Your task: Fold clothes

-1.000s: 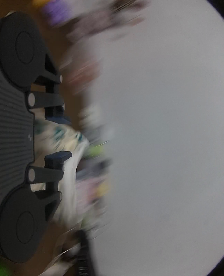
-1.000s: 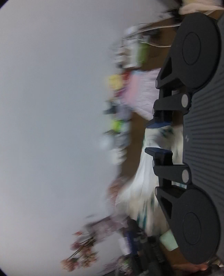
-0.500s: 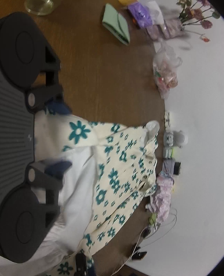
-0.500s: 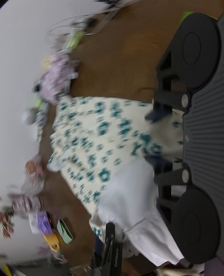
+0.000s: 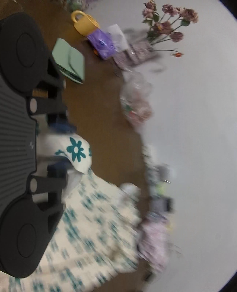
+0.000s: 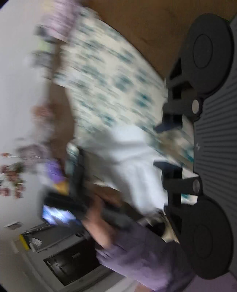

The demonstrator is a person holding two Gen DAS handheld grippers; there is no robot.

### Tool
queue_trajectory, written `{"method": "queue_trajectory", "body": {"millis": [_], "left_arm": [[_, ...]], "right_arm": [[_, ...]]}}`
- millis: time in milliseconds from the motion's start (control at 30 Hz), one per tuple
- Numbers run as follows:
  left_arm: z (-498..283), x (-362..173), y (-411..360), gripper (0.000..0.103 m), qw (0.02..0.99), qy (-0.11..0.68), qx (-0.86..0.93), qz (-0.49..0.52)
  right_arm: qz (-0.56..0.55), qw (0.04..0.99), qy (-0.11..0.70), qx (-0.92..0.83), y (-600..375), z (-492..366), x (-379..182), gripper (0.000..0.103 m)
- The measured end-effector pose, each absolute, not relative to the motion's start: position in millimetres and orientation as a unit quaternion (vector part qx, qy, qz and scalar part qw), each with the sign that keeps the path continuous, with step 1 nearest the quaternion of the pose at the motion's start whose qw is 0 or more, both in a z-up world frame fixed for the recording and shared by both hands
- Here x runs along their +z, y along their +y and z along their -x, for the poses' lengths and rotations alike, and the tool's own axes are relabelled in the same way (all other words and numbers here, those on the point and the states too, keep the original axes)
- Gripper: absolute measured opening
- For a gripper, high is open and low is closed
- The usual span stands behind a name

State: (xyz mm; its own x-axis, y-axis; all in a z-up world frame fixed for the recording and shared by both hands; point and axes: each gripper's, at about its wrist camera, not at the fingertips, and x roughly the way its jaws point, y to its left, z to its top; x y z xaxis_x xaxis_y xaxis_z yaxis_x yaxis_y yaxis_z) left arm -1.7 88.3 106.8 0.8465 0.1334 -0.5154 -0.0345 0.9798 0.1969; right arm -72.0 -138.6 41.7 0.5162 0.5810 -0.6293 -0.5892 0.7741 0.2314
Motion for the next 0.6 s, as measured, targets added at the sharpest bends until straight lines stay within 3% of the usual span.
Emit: {"method": "queue_trajectory", "body": {"millis": [33, 100, 367, 433, 467, 500, 567, 600], "left_arm": [[15, 115, 86, 0.069, 0.961, 0.263, 0.027, -0.078], [39, 121, 75, 0.071, 0.963, 0.264, -0.017, -0.050], [80, 64, 3, 0.075, 0.912, 0.377, -0.162, -0.019], [86, 52, -6, 0.073, 0.911, 0.386, -0.141, -0.042], [89, 50, -7, 0.067, 0.914, 0.381, -0.134, -0.052], [93, 49, -7, 0.061, 0.916, 0.374, -0.133, -0.060], [94, 47, -2, 0.025, 0.909, 0.380, -0.157, -0.065], [91, 47, 4, 0.021, 0.903, 0.388, -0.174, -0.060]], "right_arm": [[0.023, 0.889, 0.340, 0.306, -148, 58, 52, 0.058], [0.052, 0.907, 0.337, 0.249, -158, 15, 62, 0.067], [0.117, 0.885, 0.421, 0.160, -120, -156, 26, 0.065], [0.127, 0.877, 0.441, 0.142, -112, -175, 6, 0.047], [0.127, 0.873, 0.452, 0.134, -113, -179, -4, 0.022], [0.124, 0.868, 0.462, 0.131, -115, -182, -11, 0.010], [0.115, 0.863, 0.471, 0.139, -128, -175, -17, 0.005], [0.117, 0.865, 0.468, 0.138, -136, -166, -13, 0.004]]}}
